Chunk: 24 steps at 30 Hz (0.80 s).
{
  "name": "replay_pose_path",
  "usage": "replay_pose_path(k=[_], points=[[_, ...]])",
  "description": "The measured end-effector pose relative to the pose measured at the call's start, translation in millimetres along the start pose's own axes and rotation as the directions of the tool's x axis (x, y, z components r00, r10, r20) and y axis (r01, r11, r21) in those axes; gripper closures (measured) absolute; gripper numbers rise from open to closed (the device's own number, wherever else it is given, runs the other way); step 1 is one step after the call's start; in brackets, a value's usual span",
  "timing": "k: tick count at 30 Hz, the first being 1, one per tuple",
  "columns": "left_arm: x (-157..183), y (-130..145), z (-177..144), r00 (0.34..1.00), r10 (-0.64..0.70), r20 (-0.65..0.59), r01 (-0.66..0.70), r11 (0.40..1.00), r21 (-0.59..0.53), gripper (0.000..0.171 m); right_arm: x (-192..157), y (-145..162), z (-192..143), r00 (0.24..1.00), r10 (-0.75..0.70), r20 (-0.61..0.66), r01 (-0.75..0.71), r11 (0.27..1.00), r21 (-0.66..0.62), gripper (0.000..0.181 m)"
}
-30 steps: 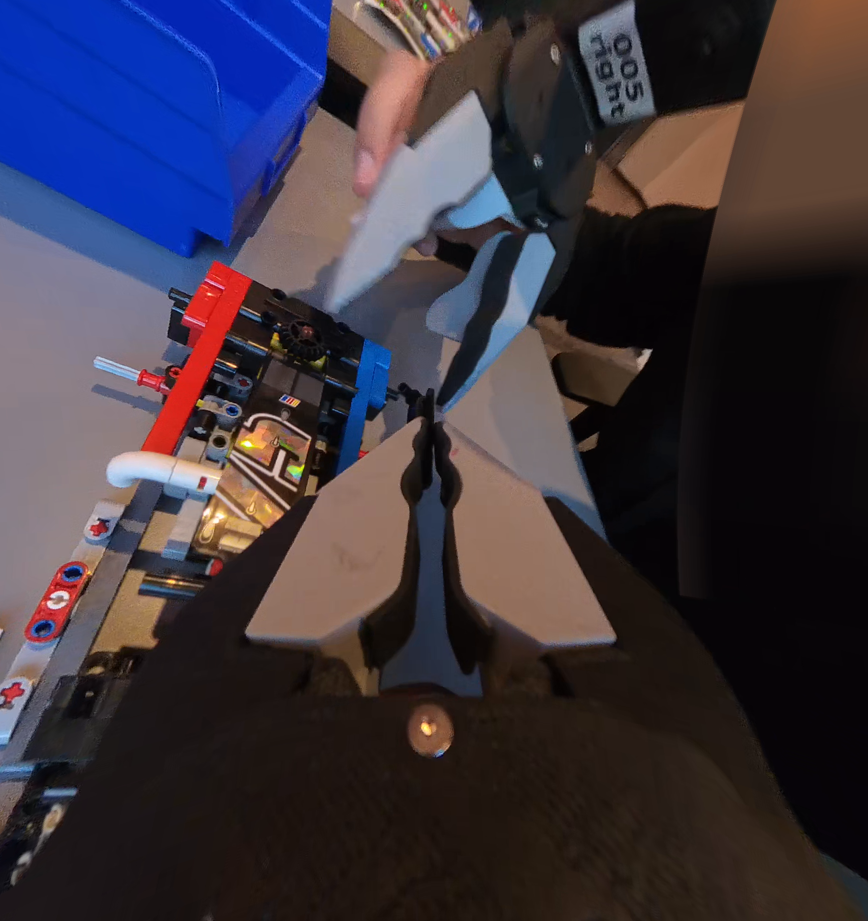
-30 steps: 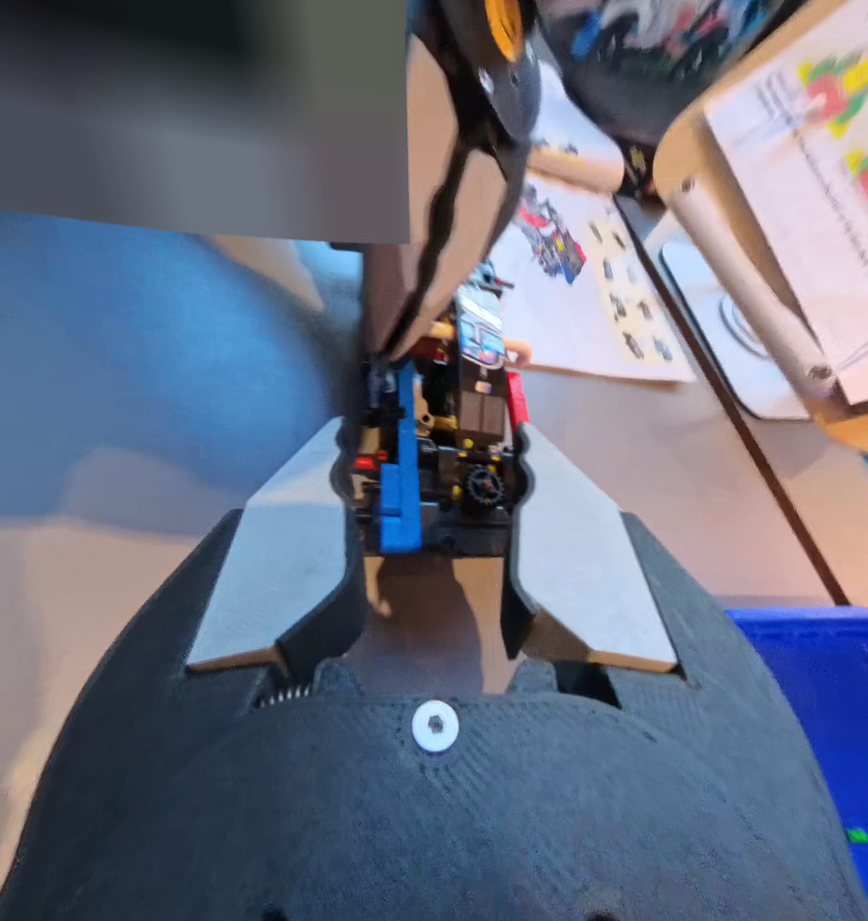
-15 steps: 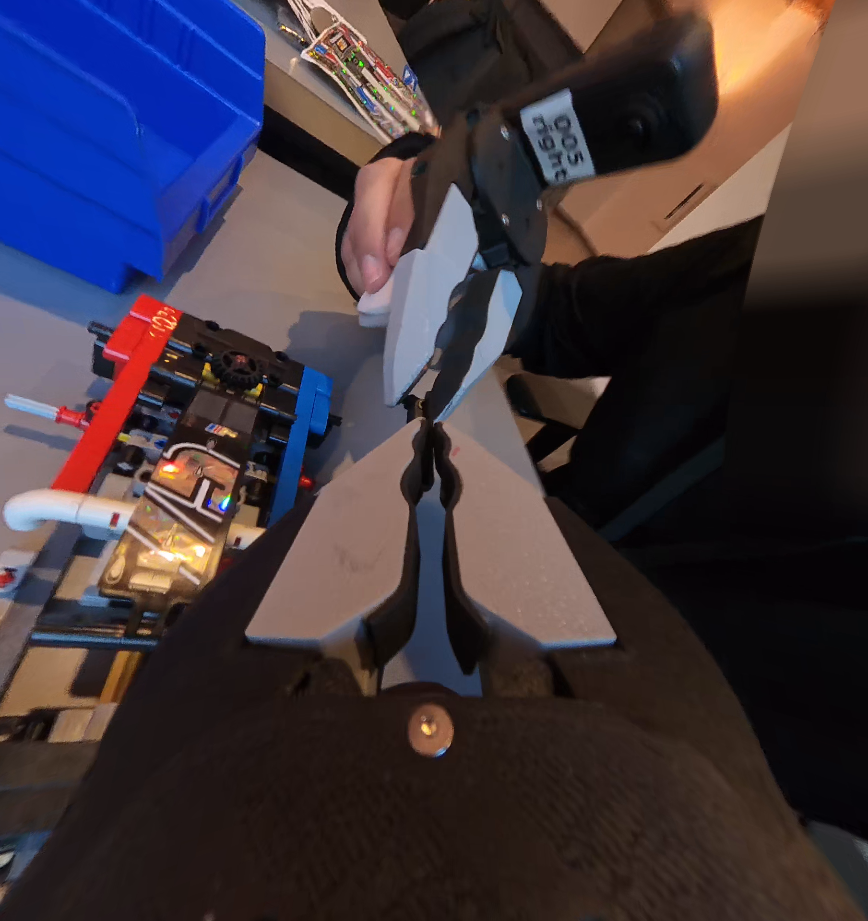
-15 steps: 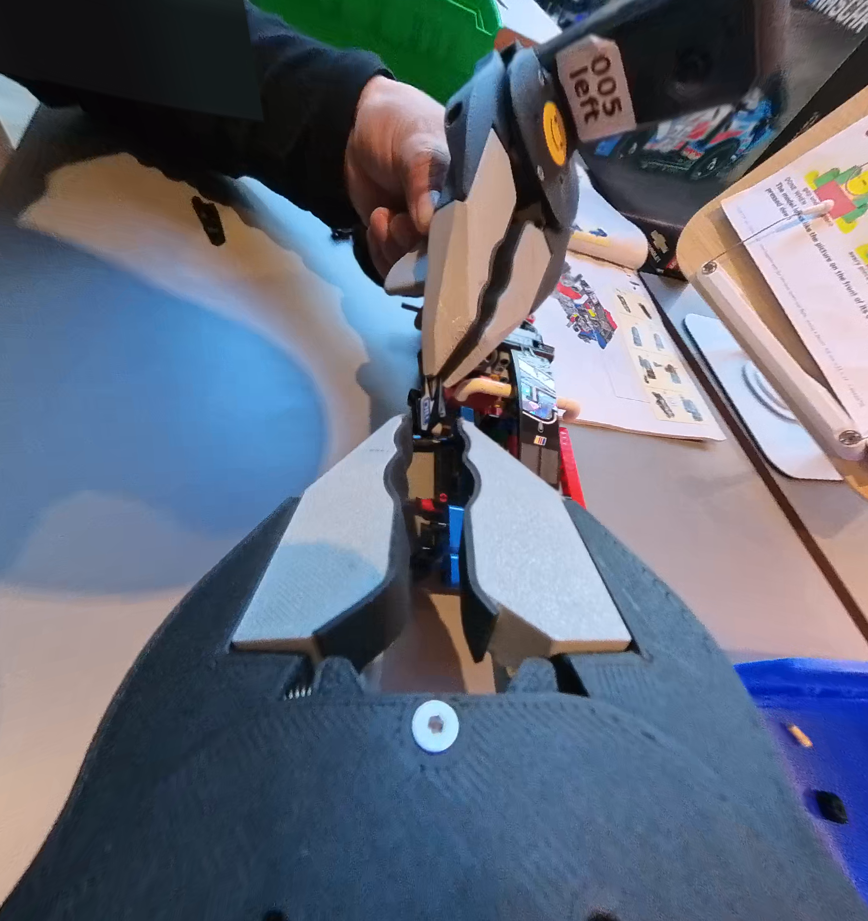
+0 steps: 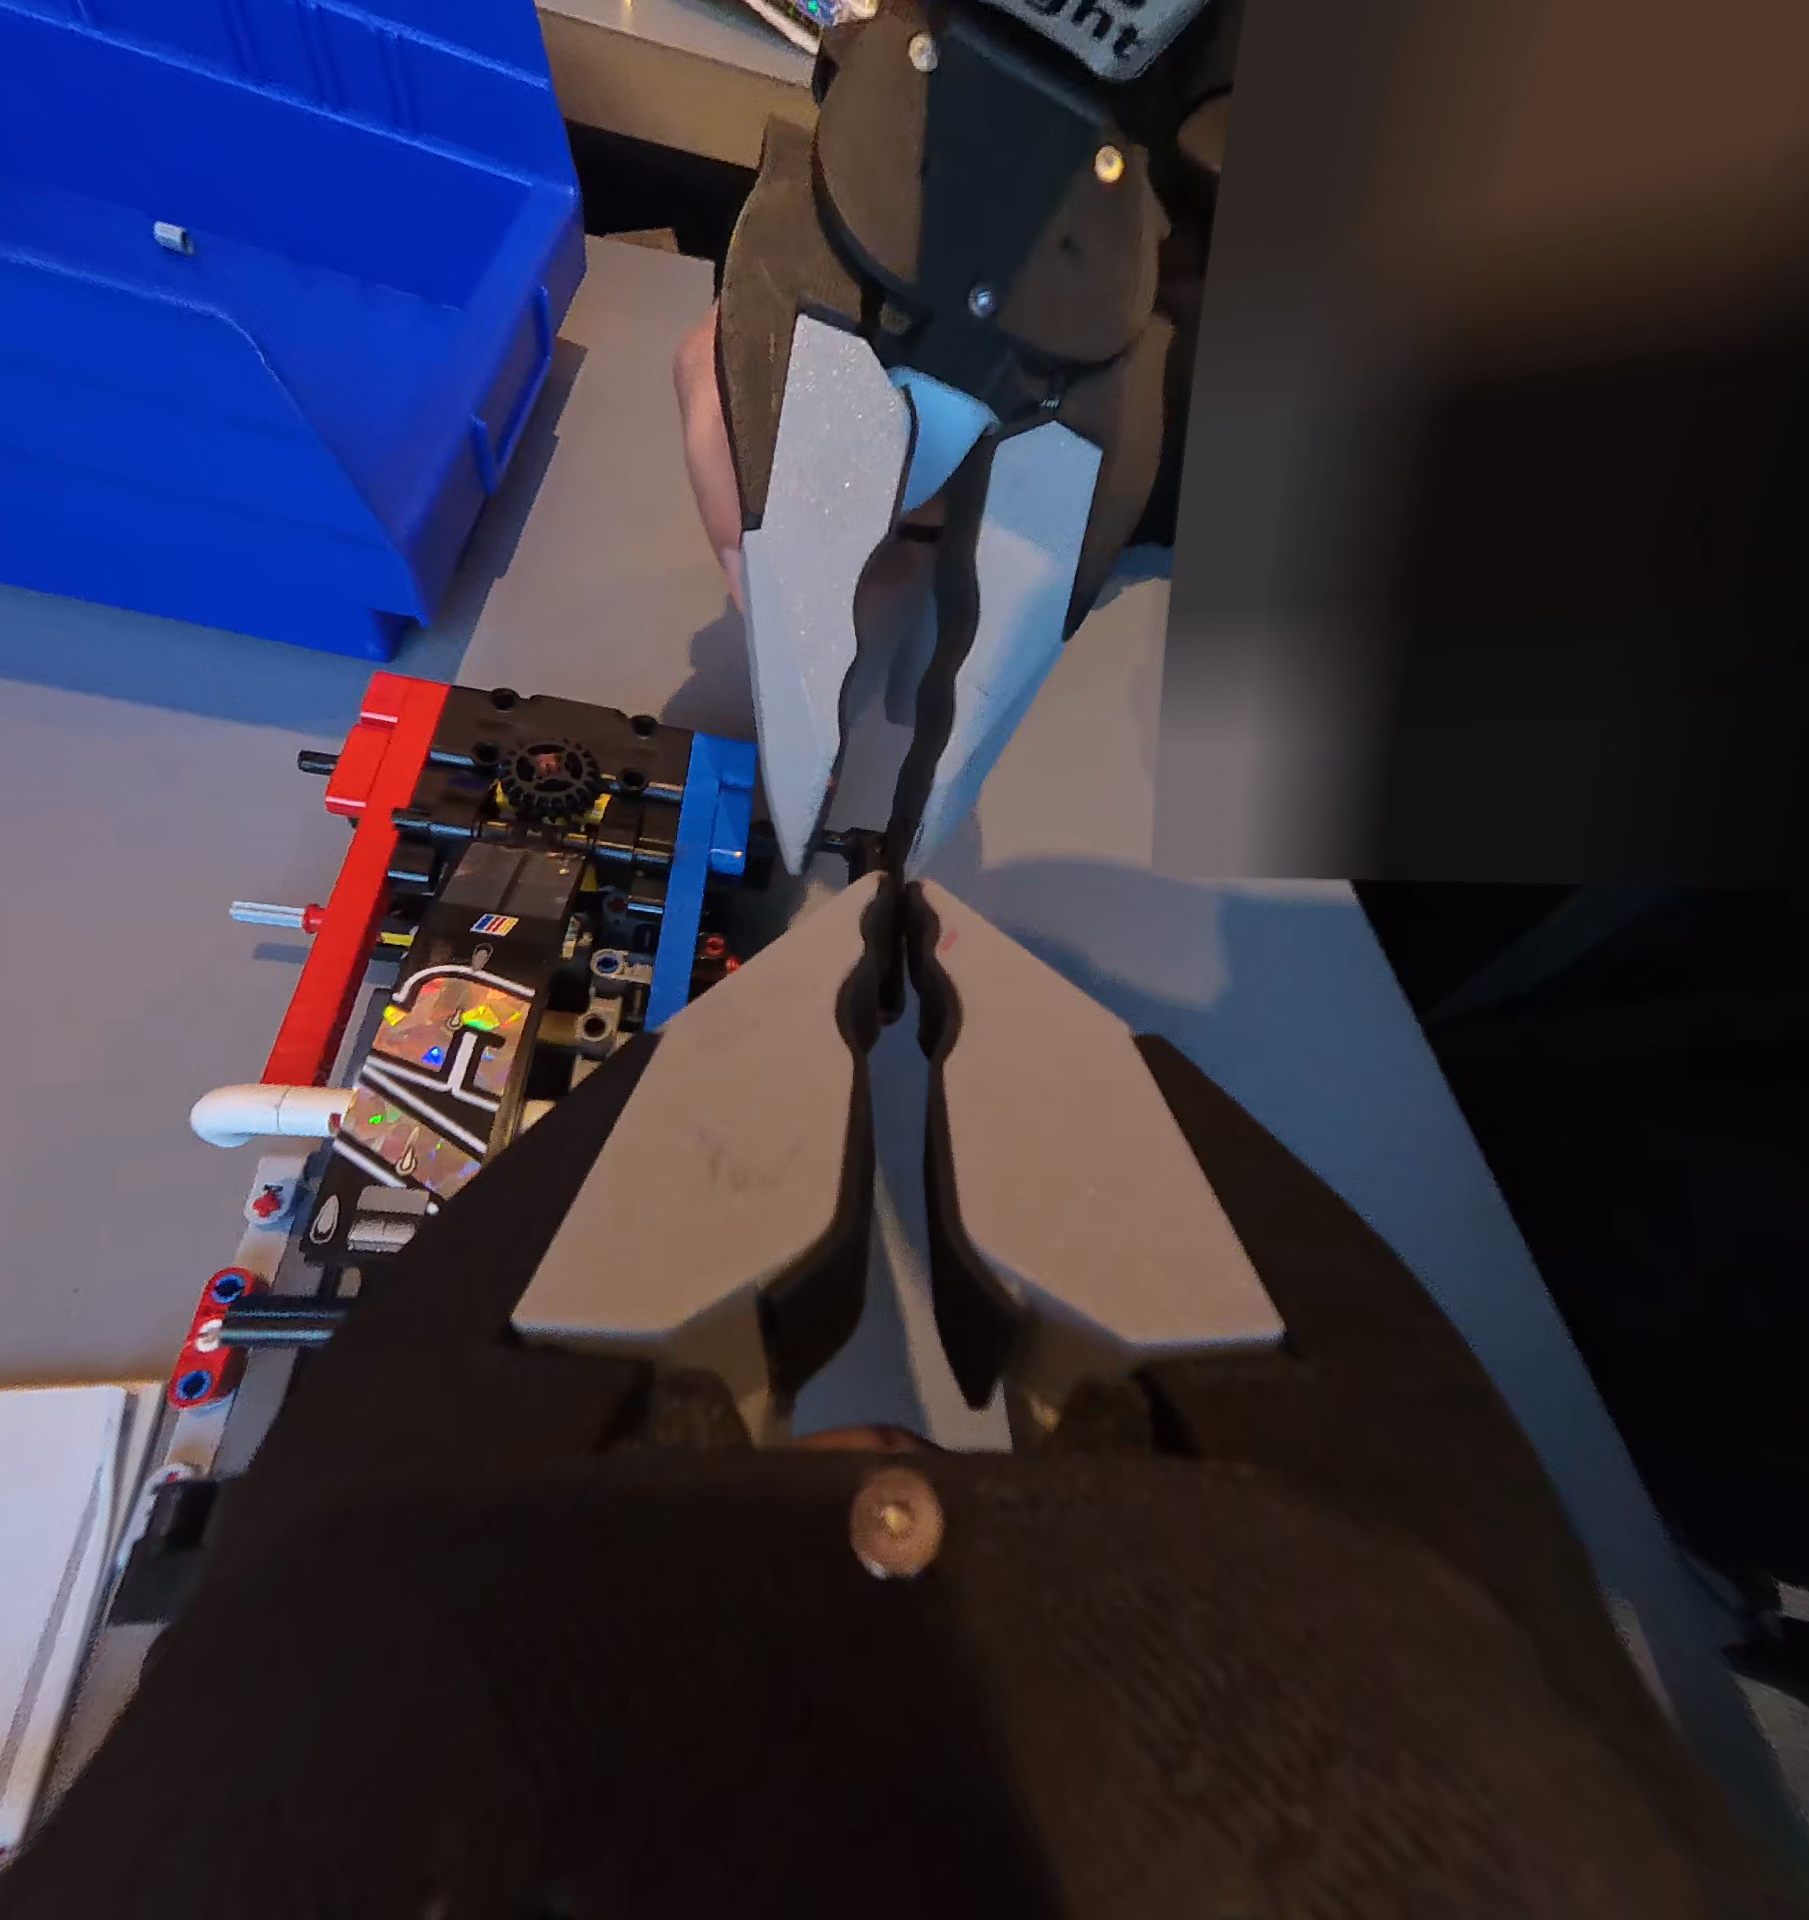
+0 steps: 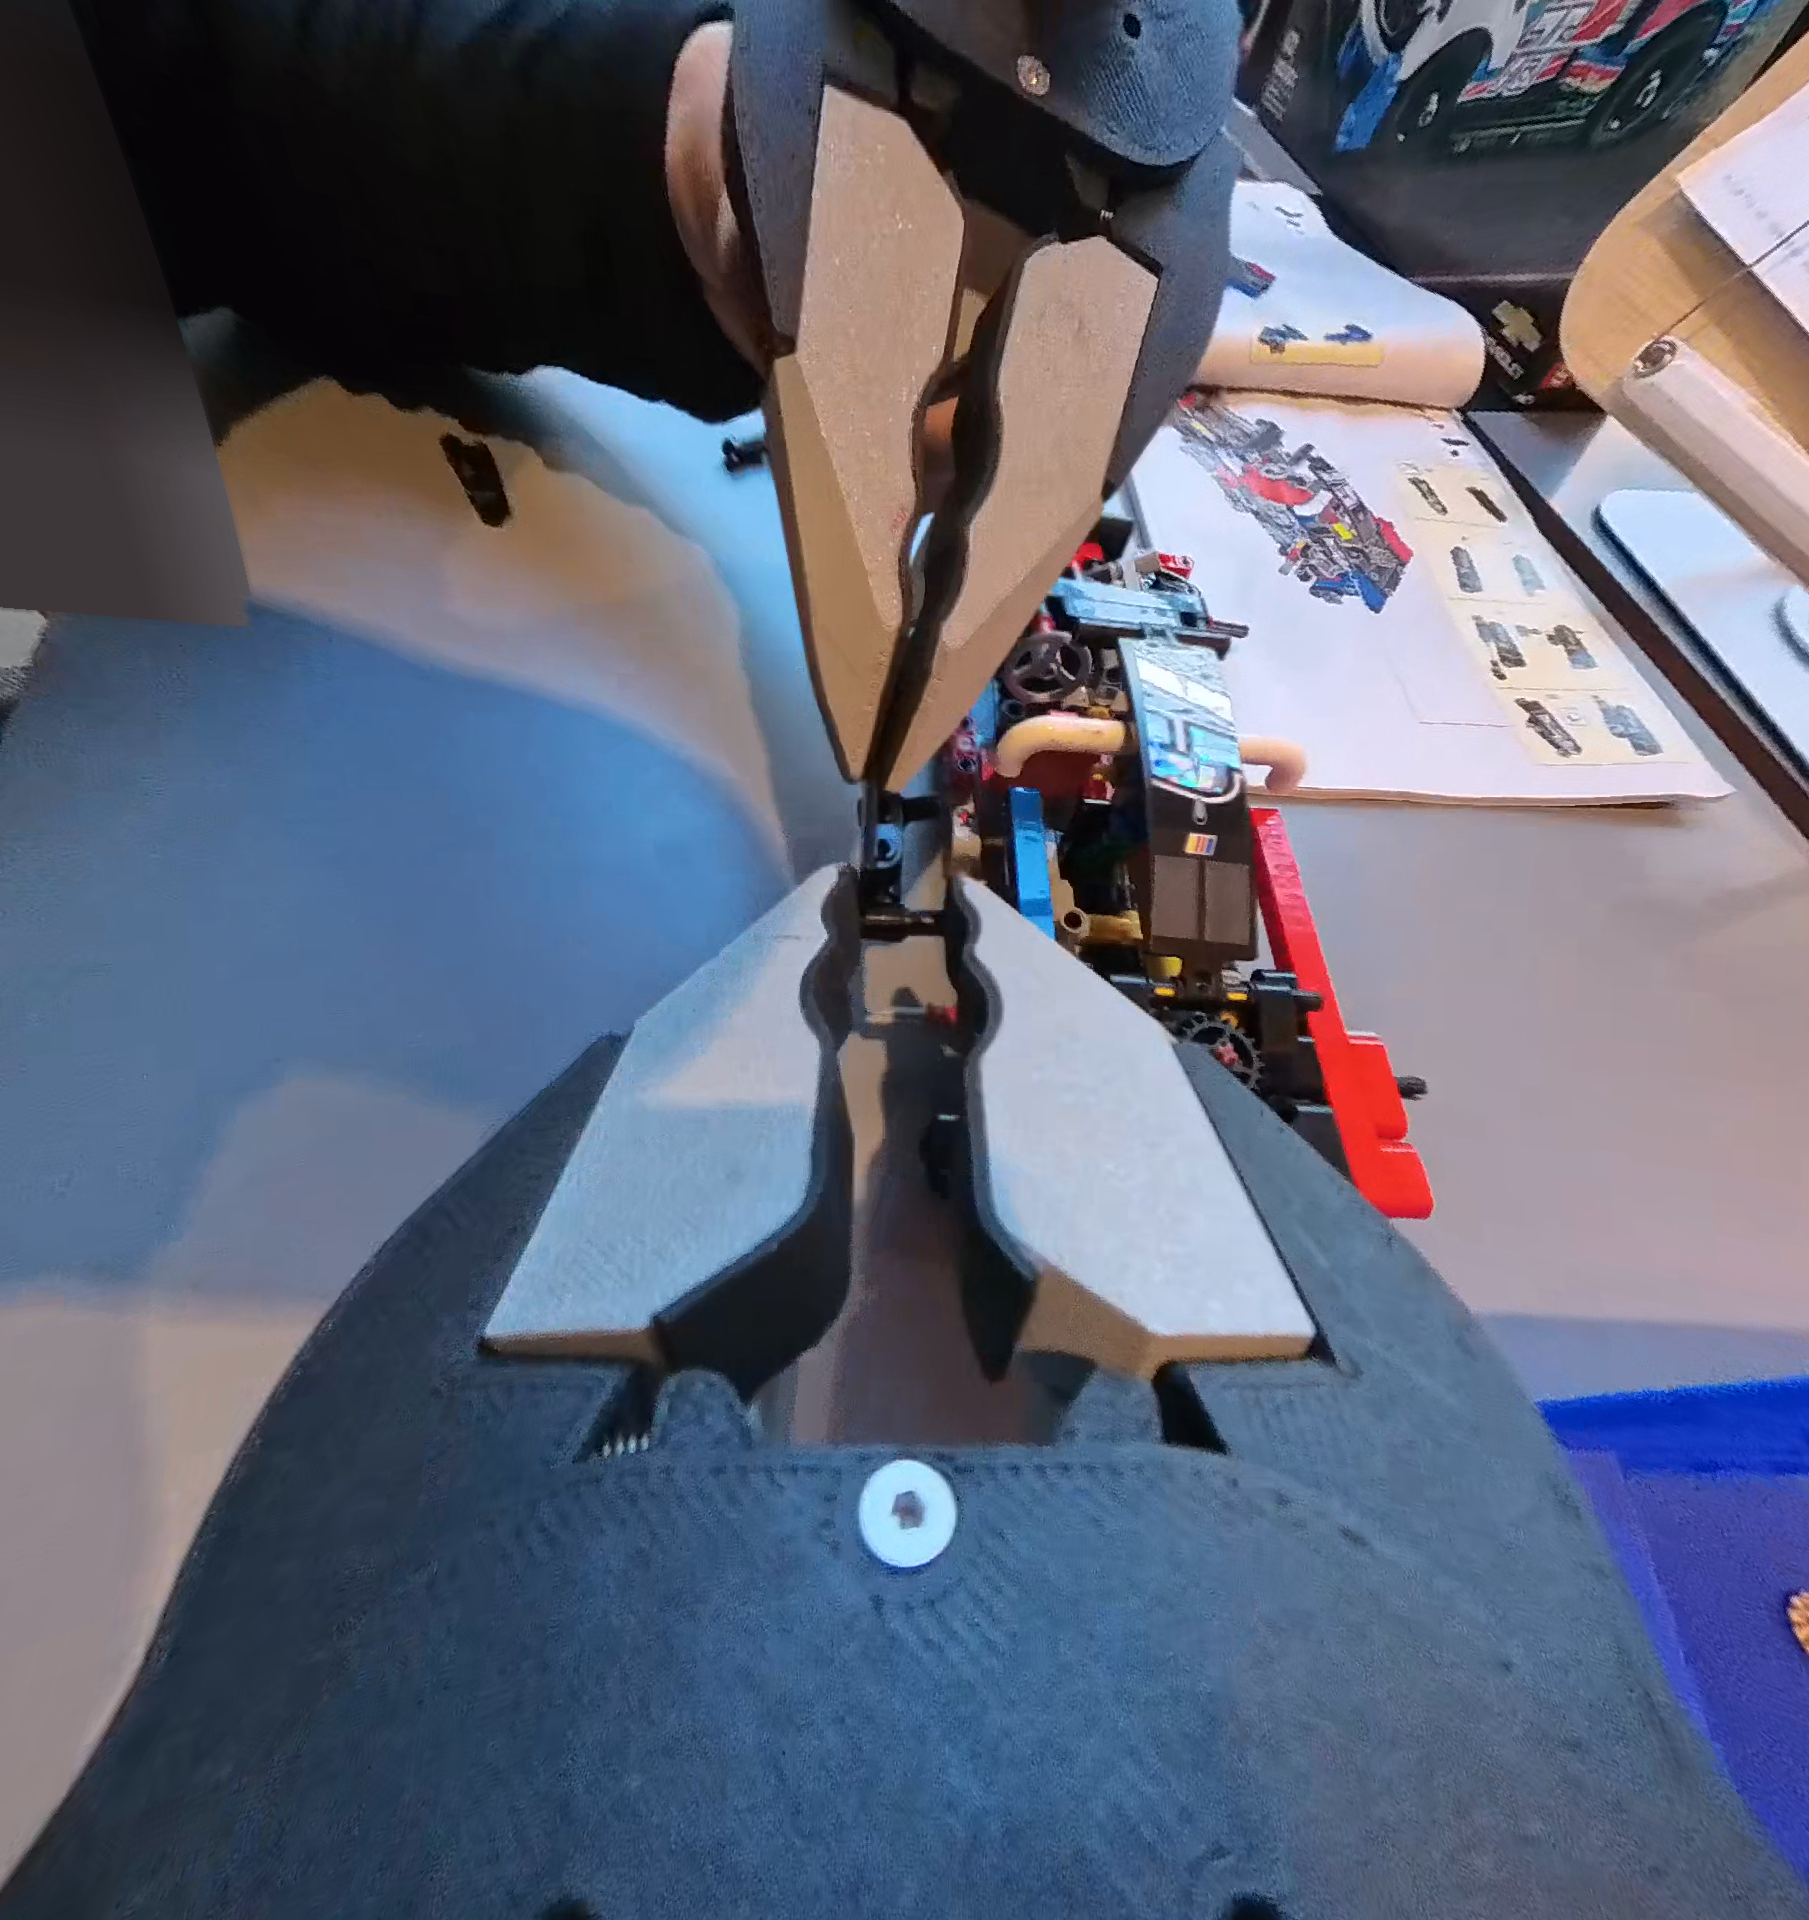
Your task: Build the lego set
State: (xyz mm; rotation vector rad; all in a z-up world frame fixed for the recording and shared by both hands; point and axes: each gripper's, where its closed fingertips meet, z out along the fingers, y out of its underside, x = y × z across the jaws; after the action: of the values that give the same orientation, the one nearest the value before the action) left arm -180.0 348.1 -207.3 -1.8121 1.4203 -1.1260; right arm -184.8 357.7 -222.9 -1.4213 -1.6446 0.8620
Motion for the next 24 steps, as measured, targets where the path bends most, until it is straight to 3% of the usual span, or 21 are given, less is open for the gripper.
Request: replay_pose_path(k=[2, 5, 8, 12, 20, 24], points=[[-2.3, 3.8, 2.7, 1.0, 0.009, 0.017, -0.009, 1.0, -0.023, 0.171, 1.9, 5.0, 1.5, 1.0, -0.009, -0.015, 0.008, 1.0, -0.024, 0.169], [-10.2, 6.9, 5.1, 0.997, 0.015, 0.073, -0.012, 0.999, -0.052, 0.154, 2.3, 7.8, 3.2, 1.0, -0.012, -0.019, 0.012, 0.999, -0.034, 0.169], [-12.9, 10.9, 6.9, 0.991, 0.07, 0.11, -0.06, 0.994, -0.089, 0.163, 2.8, 9.4, 4.9, 1.0, -0.015, -0.025, 0.014, 0.999, -0.043, 0.169], [-14.0, 17.1, 11.6, 0.982, 0.129, 0.14, -0.107, 0.982, -0.152, 0.161, 5.8, 10.2, 4.8, 1.0, 0.009, -0.026, -0.01, 0.999, -0.037, 0.169], [-18.6, 16.4, 11.5, 0.969, 0.173, 0.178, -0.142, 0.974, -0.177, 0.169, 7.5, 12.8, 5.7, 0.998, 0.054, -0.008, -0.054, 0.998, -0.028, 0.168], [-19.2, 17.9, 11.1, 0.982, 0.123, 0.143, -0.099, 0.982, -0.163, 0.169, 6.9, 12.3, 6.0, 0.999, 0.047, -0.006, -0.047, 0.999, -0.021, 0.168]])
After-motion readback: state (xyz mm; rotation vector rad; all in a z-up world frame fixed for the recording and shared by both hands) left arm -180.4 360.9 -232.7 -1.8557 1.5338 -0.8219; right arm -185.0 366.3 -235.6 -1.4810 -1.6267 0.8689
